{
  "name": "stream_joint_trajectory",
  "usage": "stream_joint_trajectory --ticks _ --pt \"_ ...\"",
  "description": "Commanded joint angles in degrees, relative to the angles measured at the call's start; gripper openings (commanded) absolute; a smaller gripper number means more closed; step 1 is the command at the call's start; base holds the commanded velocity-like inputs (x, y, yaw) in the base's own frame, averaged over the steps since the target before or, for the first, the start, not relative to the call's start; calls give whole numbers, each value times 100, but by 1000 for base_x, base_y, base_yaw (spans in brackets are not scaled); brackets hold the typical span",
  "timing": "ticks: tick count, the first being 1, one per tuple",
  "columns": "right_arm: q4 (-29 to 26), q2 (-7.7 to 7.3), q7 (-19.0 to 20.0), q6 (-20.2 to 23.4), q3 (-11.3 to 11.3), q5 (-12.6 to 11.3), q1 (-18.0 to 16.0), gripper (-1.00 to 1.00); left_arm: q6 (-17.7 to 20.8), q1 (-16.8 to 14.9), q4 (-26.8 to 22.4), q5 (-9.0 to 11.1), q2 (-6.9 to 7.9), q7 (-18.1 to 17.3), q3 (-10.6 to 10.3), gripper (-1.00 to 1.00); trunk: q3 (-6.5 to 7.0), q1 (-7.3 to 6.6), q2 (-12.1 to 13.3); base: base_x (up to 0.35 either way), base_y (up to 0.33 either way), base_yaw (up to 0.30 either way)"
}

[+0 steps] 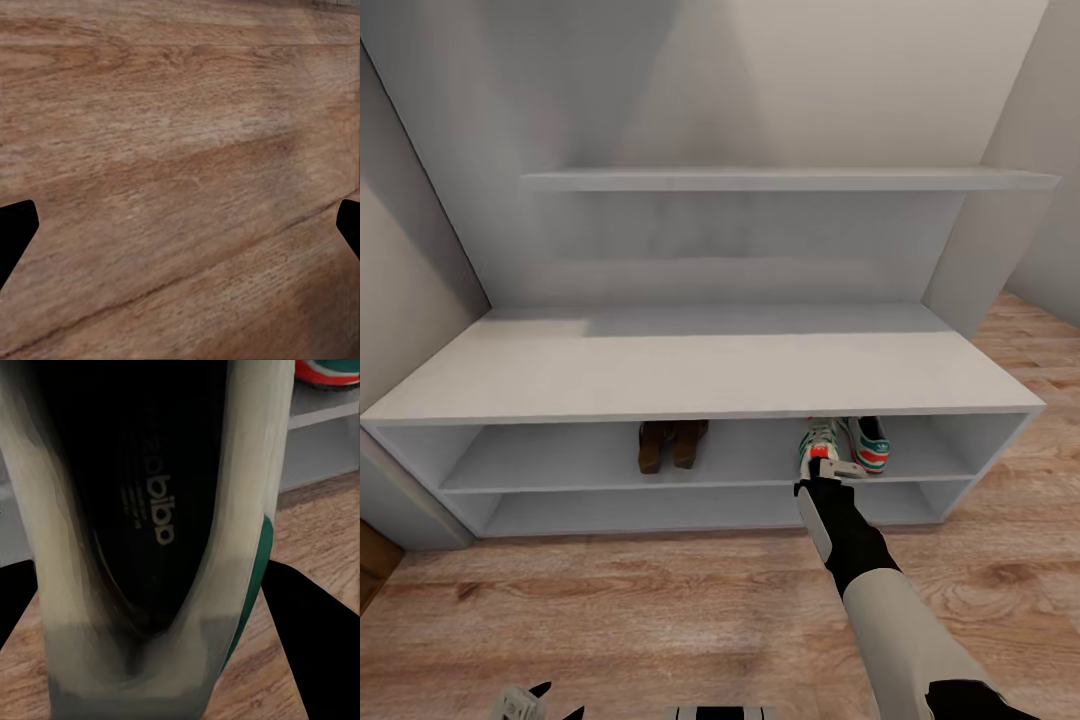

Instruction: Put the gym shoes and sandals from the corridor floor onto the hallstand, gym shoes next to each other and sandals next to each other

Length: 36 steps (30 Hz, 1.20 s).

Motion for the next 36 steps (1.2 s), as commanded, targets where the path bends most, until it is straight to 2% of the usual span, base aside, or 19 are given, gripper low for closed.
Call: stream_joint_trajectory --ticks 1,36 --pt "-7 3 -34 7 -6 -49 -2 -100 -28 -5 -2 -60 -6 -28 47 100 -5 2 -2 251 0 0" --pt "-5 3 -34 7 -11 -58 -2 -100 -28 -5 5 -60 2 -28 54 100 -5 2 -2 97 -21 0"
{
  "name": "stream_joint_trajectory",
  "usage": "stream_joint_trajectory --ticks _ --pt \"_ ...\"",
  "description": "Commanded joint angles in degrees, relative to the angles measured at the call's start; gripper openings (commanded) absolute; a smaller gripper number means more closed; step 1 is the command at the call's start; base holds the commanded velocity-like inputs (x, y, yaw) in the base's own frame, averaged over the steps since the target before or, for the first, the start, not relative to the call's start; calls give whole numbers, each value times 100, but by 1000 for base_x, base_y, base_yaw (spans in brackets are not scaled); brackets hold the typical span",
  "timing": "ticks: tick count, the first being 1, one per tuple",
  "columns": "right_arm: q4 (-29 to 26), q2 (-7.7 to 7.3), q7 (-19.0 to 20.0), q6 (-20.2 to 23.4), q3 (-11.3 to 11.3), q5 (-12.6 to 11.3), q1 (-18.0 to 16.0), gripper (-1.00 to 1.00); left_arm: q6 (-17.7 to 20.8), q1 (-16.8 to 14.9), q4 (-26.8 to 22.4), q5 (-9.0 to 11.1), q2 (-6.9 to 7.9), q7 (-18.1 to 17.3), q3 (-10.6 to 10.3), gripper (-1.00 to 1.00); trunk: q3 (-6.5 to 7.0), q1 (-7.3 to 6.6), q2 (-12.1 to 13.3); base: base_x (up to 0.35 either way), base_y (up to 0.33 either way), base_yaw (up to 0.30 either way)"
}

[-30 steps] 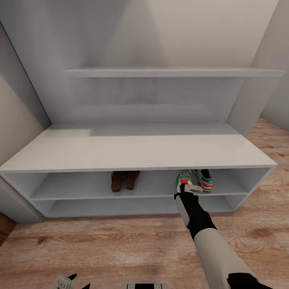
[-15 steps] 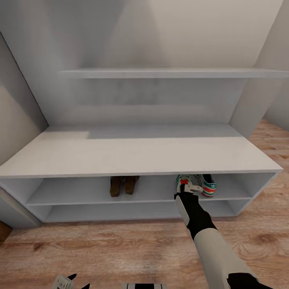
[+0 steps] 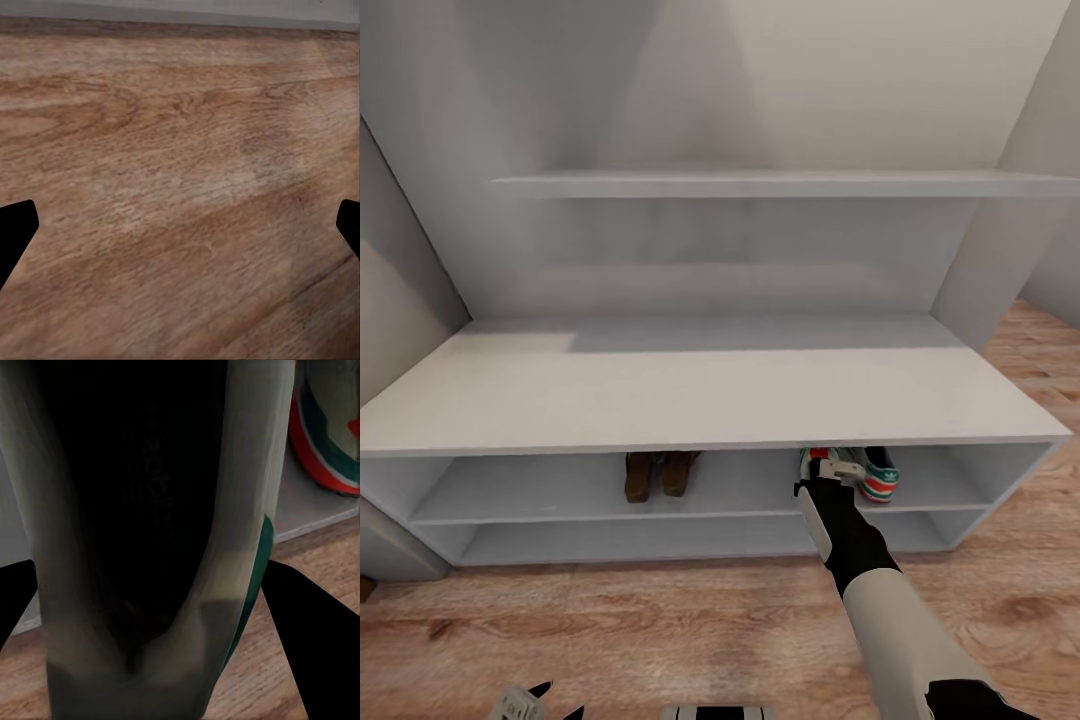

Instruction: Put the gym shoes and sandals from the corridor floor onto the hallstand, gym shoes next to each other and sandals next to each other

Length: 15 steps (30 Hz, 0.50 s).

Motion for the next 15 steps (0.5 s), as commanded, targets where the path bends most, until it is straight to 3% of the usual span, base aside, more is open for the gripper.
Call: stream_joint_trajectory --ticks 1,13,15 --pt "-6 3 -35 18 -10 -31 -1 -100 -27 -5 -5 -59 -5 -29 47 100 -5 1 -1 105 -98 0" --pt "-16 3 -35 12 -12 -39 -1 -100 -27 25 -11 -59 3 -29 54 100 -6 1 -1 11 -10 0" --pt "-25 3 -35 10 -11 -43 -1 -100 -27 28 -11 -59 3 -29 55 100 -59 6 -4 0 0 26"
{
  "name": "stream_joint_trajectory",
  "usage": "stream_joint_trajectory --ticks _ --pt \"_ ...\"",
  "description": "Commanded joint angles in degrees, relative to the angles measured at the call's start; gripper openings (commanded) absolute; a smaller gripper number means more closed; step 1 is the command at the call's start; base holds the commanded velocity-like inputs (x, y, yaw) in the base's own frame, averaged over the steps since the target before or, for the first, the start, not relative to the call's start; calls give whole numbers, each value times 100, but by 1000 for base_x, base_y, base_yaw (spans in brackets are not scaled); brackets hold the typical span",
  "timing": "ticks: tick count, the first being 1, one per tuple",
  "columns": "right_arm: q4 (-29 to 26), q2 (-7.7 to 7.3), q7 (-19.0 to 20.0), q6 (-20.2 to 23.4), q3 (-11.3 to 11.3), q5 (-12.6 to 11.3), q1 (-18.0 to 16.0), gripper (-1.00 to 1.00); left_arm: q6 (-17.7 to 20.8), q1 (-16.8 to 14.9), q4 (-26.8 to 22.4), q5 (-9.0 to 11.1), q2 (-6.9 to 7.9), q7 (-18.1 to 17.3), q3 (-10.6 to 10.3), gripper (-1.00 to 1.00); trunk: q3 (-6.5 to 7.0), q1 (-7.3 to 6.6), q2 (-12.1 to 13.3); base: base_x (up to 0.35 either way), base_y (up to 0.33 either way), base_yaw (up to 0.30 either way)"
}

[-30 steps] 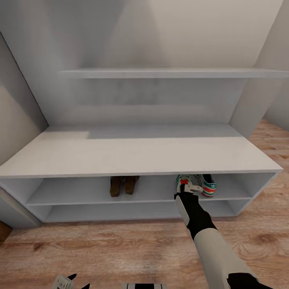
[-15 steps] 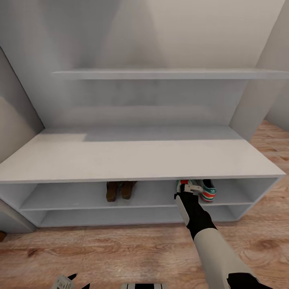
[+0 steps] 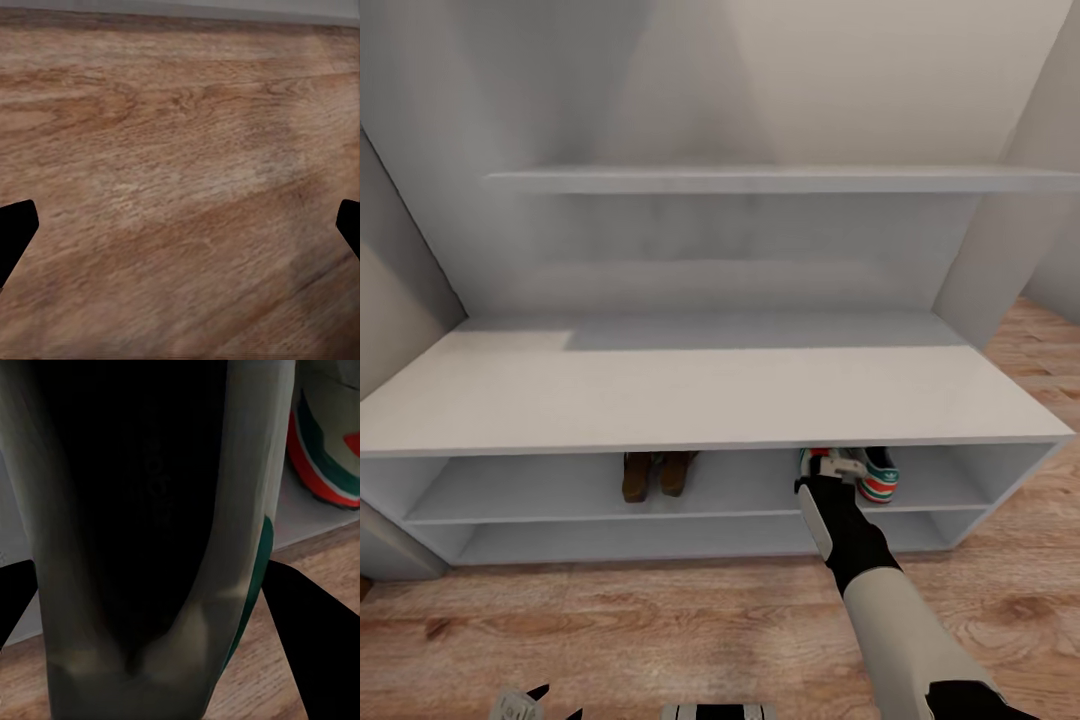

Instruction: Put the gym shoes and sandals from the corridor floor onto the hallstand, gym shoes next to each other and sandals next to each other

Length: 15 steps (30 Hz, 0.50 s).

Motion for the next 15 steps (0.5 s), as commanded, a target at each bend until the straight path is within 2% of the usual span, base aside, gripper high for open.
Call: stream_joint_trajectory --ticks 1,15 --pt "68 3 -34 3 -9 -52 1 -100 -27 -4 -3 -59 -5 -29 47 100 -36 3 -2 0 0 46" --pt "70 3 -34 3 -11 -53 1 -100 -27 -3 -3 -59 -5 -29 51 100 -59 3 -2 0 0 11"
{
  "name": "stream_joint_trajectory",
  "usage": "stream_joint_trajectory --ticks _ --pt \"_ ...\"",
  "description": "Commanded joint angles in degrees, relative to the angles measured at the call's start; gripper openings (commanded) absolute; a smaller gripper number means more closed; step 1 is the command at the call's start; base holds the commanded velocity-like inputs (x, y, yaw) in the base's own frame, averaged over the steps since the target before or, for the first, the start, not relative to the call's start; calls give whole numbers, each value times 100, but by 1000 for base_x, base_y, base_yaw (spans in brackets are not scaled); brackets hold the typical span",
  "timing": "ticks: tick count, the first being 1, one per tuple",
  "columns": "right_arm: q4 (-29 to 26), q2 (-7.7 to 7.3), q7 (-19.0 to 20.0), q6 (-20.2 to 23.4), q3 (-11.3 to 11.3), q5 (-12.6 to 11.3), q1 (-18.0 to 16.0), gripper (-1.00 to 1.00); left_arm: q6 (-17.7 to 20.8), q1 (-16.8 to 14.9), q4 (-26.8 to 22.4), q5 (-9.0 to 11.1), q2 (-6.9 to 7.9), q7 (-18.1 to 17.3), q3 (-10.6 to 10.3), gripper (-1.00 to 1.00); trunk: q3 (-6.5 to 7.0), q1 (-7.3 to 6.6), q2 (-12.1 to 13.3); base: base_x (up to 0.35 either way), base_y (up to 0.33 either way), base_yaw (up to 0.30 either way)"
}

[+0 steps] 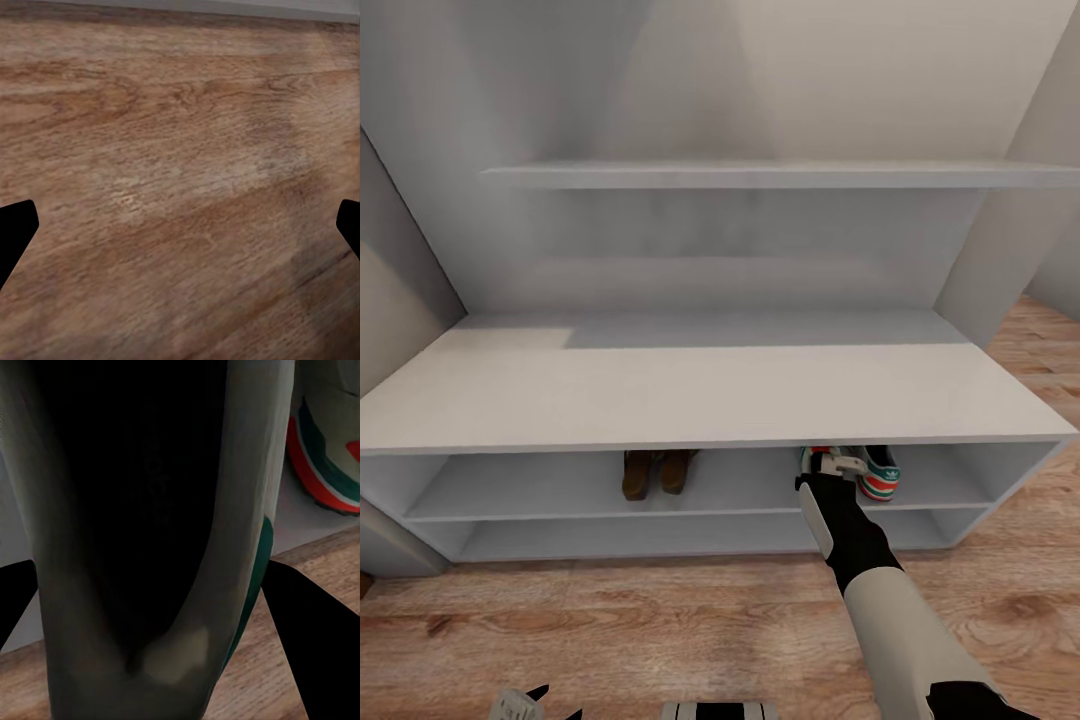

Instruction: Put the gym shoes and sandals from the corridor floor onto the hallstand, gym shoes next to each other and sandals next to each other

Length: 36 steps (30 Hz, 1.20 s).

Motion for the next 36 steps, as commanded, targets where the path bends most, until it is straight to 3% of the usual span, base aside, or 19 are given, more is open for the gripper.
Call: stream_joint_trajectory --ticks 1,24,25,36 --pt "167 3 -35 10 -10 -69 0 -100 -27 -5 -3 -59 -5 -29 48 100 -5 0 -1 0 0 0" --pt "148 3 -35 10 -16 -68 0 -100 -27 -5 -3 -59 0 -29 51 100 -6 0 -1 66 0 0" --pt "148 3 -35 10 -16 -67 0 100 -27 -5 -3 -59 -1 -29 51 100 -6 0 -1 24 0 0" --pt "143 3 -35 13 -16 -67 0 100 -27 -5 -3 -59 0 -29 51 100 -6 0 -1 3 0 0"
